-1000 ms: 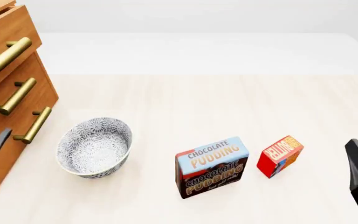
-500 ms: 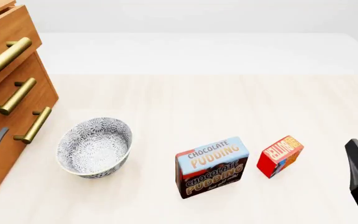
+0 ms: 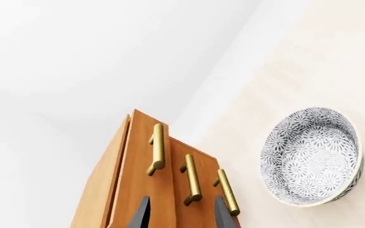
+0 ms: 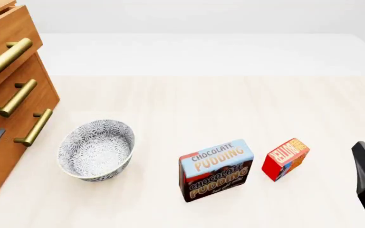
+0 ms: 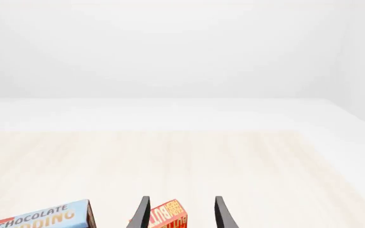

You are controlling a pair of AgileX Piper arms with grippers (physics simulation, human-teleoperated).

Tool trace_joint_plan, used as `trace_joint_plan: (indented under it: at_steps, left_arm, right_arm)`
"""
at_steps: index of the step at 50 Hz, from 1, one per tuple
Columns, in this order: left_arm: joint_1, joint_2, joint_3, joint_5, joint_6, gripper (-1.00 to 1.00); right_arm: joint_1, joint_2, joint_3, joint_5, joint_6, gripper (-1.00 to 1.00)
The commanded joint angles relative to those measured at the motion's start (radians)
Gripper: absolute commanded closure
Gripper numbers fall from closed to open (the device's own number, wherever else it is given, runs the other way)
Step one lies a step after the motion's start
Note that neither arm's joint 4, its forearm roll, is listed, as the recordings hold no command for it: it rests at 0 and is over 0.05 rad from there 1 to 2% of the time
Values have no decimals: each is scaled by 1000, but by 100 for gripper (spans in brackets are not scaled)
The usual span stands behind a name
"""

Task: Put the butter at the back in the top drawer of the cabinet and close it.

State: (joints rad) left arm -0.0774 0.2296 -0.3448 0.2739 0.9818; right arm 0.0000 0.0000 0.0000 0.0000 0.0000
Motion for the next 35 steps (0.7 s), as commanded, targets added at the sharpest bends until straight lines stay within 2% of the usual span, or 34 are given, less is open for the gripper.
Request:
trace_joint_plan:
  at_steps: [1,11,20,35]
  left_arm:
    - [8,42,14,-52,99,-100]
    - [21,106,38,-138,143,-100]
    - [30,215,64,-275,178,-100]
    - [46,356,61,-414,194,-100]
  right_arm:
    - [0,0,0,0,0,-100]
    - [0,0,0,0,0,-100]
    - [0,0,0,0,0,-100]
    - [0,0,0,0,0,-100]
